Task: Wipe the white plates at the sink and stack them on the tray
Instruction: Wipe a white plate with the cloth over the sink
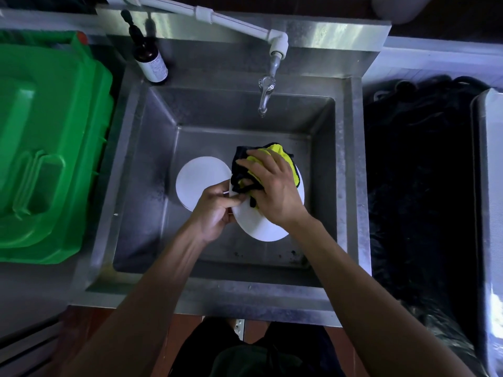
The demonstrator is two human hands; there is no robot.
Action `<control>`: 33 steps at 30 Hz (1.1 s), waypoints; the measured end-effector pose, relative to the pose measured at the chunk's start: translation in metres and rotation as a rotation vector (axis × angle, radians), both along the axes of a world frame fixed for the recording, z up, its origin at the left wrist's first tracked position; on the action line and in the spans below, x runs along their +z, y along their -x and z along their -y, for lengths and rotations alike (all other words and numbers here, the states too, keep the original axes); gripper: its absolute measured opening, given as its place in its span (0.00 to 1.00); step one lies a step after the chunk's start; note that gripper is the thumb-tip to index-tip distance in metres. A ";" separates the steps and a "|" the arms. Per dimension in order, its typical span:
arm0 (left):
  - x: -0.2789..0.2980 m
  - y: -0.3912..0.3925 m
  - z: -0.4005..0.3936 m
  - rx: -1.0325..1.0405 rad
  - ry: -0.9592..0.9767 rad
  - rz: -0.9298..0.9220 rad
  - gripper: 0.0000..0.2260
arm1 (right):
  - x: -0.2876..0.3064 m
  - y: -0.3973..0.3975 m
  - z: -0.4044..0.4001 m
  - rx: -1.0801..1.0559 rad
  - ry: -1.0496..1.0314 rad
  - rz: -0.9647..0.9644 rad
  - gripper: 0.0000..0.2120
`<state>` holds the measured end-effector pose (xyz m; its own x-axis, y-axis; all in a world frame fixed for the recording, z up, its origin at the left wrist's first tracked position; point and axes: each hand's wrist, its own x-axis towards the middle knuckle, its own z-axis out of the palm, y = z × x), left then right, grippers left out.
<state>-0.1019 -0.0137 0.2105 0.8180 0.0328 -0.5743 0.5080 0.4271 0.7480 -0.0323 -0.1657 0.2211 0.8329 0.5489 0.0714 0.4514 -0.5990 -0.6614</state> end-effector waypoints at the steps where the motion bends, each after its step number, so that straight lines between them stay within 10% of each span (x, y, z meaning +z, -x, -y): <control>1: 0.000 0.000 0.000 0.000 -0.008 0.002 0.10 | 0.001 -0.004 0.000 -0.015 0.004 -0.013 0.26; 17: -0.001 0.004 -0.003 0.200 0.080 0.012 0.18 | -0.035 -0.018 0.033 -0.299 -0.007 -0.276 0.29; 33: 0.007 -0.012 0.014 0.400 0.137 -0.047 0.12 | -0.010 0.043 -0.011 -0.323 -0.065 -0.098 0.28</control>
<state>-0.0896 -0.0275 0.2175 0.7290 0.2634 -0.6319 0.3140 0.6916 0.6505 -0.0754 -0.1552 0.2111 0.9676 0.2523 0.0081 0.1773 -0.6561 -0.7335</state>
